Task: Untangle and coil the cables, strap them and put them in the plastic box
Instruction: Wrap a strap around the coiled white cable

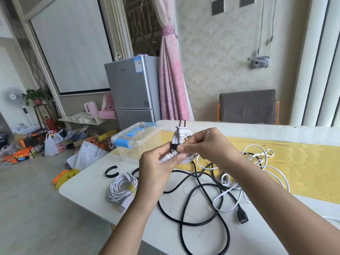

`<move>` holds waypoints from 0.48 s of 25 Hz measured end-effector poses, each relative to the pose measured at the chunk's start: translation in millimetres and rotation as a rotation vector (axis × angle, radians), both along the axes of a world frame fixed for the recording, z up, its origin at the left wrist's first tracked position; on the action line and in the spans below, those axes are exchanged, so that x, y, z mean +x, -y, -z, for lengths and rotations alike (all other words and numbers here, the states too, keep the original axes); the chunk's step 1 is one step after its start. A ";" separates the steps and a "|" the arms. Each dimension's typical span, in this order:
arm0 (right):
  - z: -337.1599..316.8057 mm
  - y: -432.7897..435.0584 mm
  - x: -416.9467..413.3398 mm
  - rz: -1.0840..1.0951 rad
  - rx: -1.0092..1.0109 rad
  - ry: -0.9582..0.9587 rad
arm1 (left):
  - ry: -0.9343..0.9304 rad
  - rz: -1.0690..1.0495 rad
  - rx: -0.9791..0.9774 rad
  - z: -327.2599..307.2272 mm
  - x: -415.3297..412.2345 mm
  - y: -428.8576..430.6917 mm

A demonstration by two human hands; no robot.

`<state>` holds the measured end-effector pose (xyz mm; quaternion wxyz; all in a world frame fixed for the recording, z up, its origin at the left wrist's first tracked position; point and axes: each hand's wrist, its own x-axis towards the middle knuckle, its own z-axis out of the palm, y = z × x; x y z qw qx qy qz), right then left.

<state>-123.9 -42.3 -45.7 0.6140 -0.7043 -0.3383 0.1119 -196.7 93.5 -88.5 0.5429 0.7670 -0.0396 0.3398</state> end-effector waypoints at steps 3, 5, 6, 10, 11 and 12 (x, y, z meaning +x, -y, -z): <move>-2.6 1.4 -0.7 -0.034 0.034 -0.026 | 0.030 0.001 -0.102 2.5 -1.0 2.5; -1.7 -0.1 1.4 -0.035 -0.001 -0.010 | 0.033 0.022 -0.178 5.3 -1.3 2.2; -1.2 -1.3 2.7 -0.028 -0.016 0.000 | 0.037 0.035 -0.202 6.5 -0.6 2.1; 0.7 -2.9 7.4 0.046 -0.019 0.040 | 0.056 0.069 -0.212 9.0 2.8 6.2; 0.7 -1.8 8.8 0.061 -0.019 0.050 | 0.051 0.077 -0.219 8.7 3.2 7.9; 1.4 -1.1 10.6 0.077 -0.029 0.074 | 0.044 0.080 -0.220 9.2 3.9 8.7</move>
